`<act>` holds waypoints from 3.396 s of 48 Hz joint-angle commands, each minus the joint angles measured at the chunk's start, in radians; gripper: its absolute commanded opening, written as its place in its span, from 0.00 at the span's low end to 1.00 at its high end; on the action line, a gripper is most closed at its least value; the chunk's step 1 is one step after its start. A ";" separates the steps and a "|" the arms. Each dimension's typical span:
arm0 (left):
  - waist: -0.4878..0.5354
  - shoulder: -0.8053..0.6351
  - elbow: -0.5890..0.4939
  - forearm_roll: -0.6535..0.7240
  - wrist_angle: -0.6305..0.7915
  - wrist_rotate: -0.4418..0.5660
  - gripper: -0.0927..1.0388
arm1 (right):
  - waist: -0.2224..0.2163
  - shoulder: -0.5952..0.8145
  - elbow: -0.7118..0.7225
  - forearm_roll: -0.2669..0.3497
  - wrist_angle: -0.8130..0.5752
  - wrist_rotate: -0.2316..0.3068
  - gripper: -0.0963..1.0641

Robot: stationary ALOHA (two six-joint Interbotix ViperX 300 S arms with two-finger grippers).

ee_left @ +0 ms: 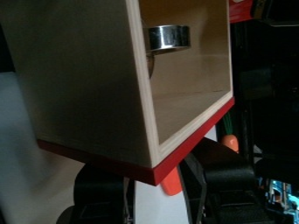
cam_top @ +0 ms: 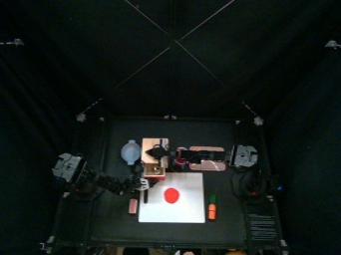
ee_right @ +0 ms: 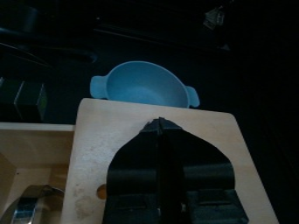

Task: Get the cutter from the drawer then cut the dough then place the extra dough in the bowl
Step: Place the cutter on the board

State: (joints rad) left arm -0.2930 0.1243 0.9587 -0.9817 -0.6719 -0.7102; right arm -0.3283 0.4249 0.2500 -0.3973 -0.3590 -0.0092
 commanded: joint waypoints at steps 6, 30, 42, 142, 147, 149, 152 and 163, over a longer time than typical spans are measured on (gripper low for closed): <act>-0.026 -0.018 0.005 0.006 0.006 0.008 0.64 | -0.008 0.009 0.005 -0.002 0.020 -0.002 0.06; -0.028 -0.009 -0.011 0.031 0.006 0.012 0.81 | -0.009 0.009 0.003 -0.002 0.020 -0.002 0.06; -0.028 -0.038 -0.003 0.031 0.006 0.012 0.92 | -0.008 0.009 0.003 -0.002 0.020 -0.002 0.06; 0.333 -0.781 0.310 0.831 -0.092 0.736 0.82 | 0.187 -0.273 0.135 0.195 0.353 0.012 0.63; 0.333 -0.781 0.310 0.830 -0.092 0.736 0.82 | 0.187 -0.256 0.133 0.196 0.357 0.012 0.63; 0.333 -0.781 0.311 0.830 -0.091 0.736 0.82 | 0.186 -0.249 0.133 0.196 0.360 0.012 0.63; 0.333 -0.781 0.313 0.830 -0.091 0.736 0.82 | 0.184 -0.239 0.132 0.192 0.362 0.011 0.63; 0.341 -0.781 0.321 0.819 -0.092 0.730 0.82 | 0.175 -0.218 0.118 0.193 0.362 0.011 0.64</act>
State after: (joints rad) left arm 0.0399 -0.6581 1.2916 -0.1534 -0.7547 0.0215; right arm -0.1457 0.2255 0.3942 -0.2056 0.0061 0.0015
